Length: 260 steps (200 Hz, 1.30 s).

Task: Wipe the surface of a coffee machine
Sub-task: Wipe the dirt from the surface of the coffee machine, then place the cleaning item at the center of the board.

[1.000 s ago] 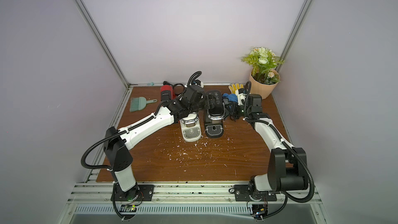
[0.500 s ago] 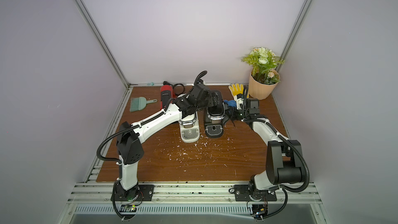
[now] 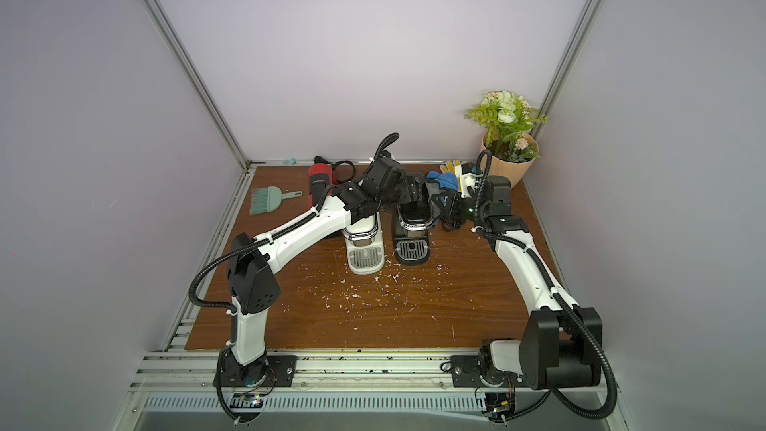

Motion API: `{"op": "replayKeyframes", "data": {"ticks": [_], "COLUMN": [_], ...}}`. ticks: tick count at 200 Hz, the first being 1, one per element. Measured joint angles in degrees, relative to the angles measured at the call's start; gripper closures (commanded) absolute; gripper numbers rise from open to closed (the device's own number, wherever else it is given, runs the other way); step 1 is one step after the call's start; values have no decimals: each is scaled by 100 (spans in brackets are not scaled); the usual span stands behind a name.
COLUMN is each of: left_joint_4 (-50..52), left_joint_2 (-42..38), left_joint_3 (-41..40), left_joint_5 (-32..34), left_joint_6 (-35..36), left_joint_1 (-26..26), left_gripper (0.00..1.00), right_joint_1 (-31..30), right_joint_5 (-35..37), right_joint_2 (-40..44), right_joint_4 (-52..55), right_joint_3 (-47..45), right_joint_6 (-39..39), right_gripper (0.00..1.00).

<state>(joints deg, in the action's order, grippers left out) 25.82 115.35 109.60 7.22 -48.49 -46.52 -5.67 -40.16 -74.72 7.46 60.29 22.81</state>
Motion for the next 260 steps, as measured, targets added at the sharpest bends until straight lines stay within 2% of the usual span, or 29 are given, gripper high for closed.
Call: {"op": "replayKeyframes", "data": {"ticks": [33,60,111,151,178,202,228,260], "left_joint_4": [256,280,90,59,-11,-13,-13,-59], "left_joint_2": [157,247,-13,-308,-345,-350,-348,-356], "left_joint_3": [341,487,35,-372,-444,-444,-444,-490], "left_joint_5": [-76,-179,-188,-173,-179,-179,-203,-214], "left_joint_6": [-46,-59,-72,-70,-61,-52,13,70], "left_joint_1": [-37,-118,-122,-90,-92,-92,-92,-90], "left_gripper": [18,18,18,17,17,17,17,17], "right_joint_1": [-166,-197,-140,173,688,1113,1259,1294], "right_joint_5": [-227,-142,610,1805,2337,2402,2500,2494], "right_joint_2": [267,302,315,612,798,708,553,313], "right_joint_4": [-28,70,555,1082,1145,1165,1217,1198], "right_joint_3": [111,111,173,133,-310,-1034,-1657,-1779], "right_joint_6": [142,142,-81,-308,-461,-501,-503,-544], "right_gripper": [91,92,92,92,92,92,91,79]}}
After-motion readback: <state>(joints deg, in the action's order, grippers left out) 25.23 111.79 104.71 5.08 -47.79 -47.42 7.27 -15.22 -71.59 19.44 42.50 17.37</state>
